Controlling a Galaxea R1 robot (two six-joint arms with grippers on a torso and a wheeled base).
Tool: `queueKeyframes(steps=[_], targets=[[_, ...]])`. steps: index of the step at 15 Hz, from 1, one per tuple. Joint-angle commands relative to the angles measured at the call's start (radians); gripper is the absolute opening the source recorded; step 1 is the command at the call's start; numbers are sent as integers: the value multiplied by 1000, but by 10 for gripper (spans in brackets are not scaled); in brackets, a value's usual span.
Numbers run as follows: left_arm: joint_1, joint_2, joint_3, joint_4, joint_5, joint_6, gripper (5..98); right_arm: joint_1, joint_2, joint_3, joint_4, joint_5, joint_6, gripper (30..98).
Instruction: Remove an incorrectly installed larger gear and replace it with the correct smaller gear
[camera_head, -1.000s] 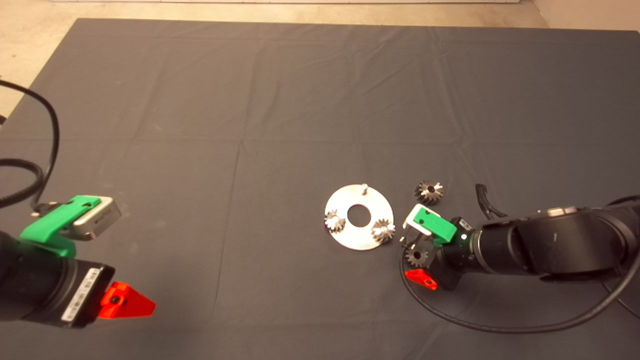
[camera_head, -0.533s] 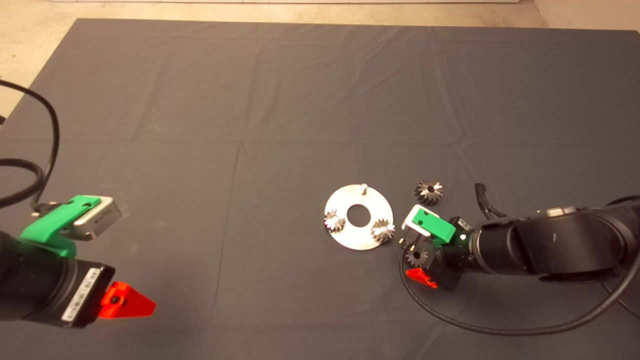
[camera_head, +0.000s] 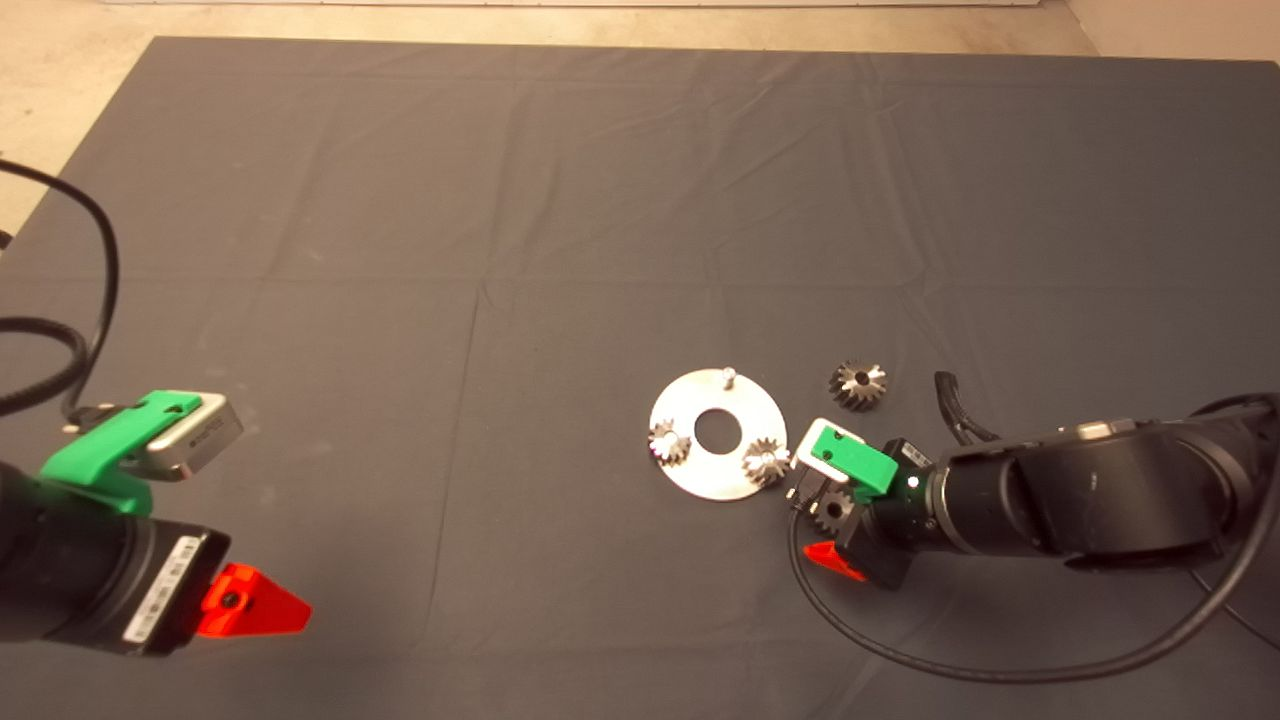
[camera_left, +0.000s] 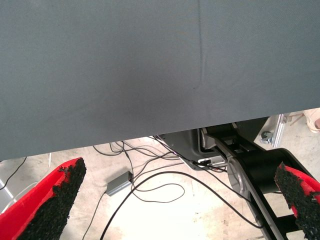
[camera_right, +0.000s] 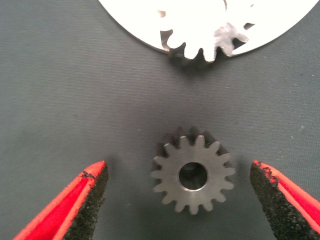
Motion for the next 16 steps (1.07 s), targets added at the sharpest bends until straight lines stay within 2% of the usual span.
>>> queueKeyframes(steps=[1, 4, 6, 8, 10, 12, 14, 16], targets=[[-6, -2, 16, -17, 7, 2, 977, -7, -1, -24, -30, 2, -6, 752], [-6, -2, 16, -17, 7, 2, 977, -7, -1, -30, -30, 1, -3, 752], [-6, -2, 16, -17, 7, 2, 977, -8, -4, -33, -31, 1, -3, 707], [-6, -2, 16, -17, 7, 2, 977, -7, -2, -33, -32, 2, -3, 705], [-6, -3, 16, -17, 7, 2, 977, -7, -1, -32, -42, 2, -3, 657], [-6, -3, 16, -17, 7, 2, 977, -7, -1, -32, -45, 2, -5, 653], [-6, -3, 16, -17, 7, 2, 977, -7, -2, -30, -45, 2, -5, 601], [-6, -3, 16, -17, 7, 1, 977, -7, -2, -30, -45, 2, -5, 595]])
